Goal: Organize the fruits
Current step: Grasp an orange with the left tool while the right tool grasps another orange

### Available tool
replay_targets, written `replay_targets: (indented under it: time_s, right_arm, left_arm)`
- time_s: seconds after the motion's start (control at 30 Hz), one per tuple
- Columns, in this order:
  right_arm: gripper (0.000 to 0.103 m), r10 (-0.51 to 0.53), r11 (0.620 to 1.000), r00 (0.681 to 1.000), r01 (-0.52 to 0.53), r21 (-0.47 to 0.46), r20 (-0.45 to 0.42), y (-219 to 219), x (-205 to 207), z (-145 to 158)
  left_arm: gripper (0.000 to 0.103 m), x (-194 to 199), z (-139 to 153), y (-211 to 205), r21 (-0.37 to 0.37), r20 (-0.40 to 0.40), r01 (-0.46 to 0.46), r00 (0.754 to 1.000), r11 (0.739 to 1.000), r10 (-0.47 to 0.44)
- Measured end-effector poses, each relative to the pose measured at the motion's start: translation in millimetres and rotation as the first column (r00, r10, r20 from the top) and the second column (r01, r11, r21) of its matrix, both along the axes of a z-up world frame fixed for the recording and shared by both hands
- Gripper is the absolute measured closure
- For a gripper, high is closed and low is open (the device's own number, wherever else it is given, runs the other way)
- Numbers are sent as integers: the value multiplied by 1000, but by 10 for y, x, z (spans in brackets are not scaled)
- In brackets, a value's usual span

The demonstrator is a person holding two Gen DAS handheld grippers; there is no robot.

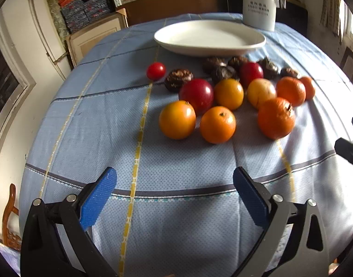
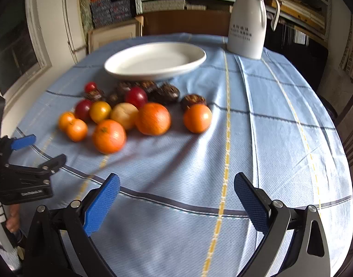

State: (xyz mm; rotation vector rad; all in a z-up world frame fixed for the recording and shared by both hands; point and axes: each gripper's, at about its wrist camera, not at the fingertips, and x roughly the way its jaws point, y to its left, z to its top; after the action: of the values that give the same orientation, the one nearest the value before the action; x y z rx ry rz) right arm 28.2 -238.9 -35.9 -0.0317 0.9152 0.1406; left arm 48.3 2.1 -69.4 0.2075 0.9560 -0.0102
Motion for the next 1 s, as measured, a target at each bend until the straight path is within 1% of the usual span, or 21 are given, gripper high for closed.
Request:
replay_targets:
  time_s: [0.1,0.23,0.27,0.33,0.37,0.4,0.43,0.5,0.57,0.67,0.7,0.73,0.77,0.83,0.87,0.9,0.93,1.0]
  right_arm:
    - [3,9,999,999,-11,-33,-48,-37,104,-123]
    - [3,38,996,996,-44,-73,-85,-42,191,-244]
    - [3,50,995,994,-57,-80,-93,-38,210,-270]
    - [3,76,995,994,-82,-64,-84,-67,227,-294]
    - [3,85,995,993,-90,-54,-88,-85,239,-303]
    - [3,99,994,991,-102,-35,-94,-111,265,-316]
    - [3,117,993,990,-118,-13,-84,-149,273,-326]
    - [3,156,987,985,-158,-23,-68,-170,266,-332]
    - [3,181,983,981,-184,-25,-74,-179,272,-327]
    - [3,189,981,979,-191,-28,-76,-162,288,-311]
    - [3,194,980,978,-197,-28,-73,-159,298,-299]
    - [3,195,980,979,-196,-19,-62,-170,308,-282]
    - [3,184,983,982,-184,-1,-47,-201,317,-259]
    - [3,152,986,988,-152,67,9,-299,332,-182]
    - [3,142,984,989,-145,99,36,-339,340,-146]
    - [4,133,983,990,-139,118,54,-372,360,-120]
    - [7,129,983,990,-135,124,60,-383,382,-108]
    - [22,124,982,991,-131,138,55,-407,440,-110]
  left_arm:
    - [4,65,-44,23,-15,-21,33,999,999,-33]
    - [4,181,-74,54,-29,-44,89,995,996,-90]
    - [4,210,-84,83,-46,-49,111,992,993,-114]
    - [4,264,-103,133,-84,-56,152,986,985,-157]
    - [4,299,-130,204,-132,-62,180,980,975,-190]
    - [4,308,-131,249,-157,-52,195,977,968,-206]
    - [4,306,-130,269,-154,-48,213,974,965,-222]
    - [4,308,-134,260,-129,-48,263,961,956,-271]
    - [4,341,-137,273,-137,-54,287,953,948,-297]
    - [4,384,-123,257,-135,-47,318,944,938,-327]
    - [4,409,-110,266,-118,-32,312,948,943,-318]
    - [4,461,-96,269,-82,-4,293,956,953,-294]
    - [5,508,-79,285,-71,2,272,962,960,-272]
    - [5,514,-11,293,-98,35,282,959,954,-280]
    - [5,521,30,295,-93,57,286,958,954,-282]
    - [5,530,40,293,-84,63,291,956,953,-286]
    - [5,545,42,281,-79,62,302,953,950,-298]
    - [9,572,15,263,-94,46,325,946,941,-322]
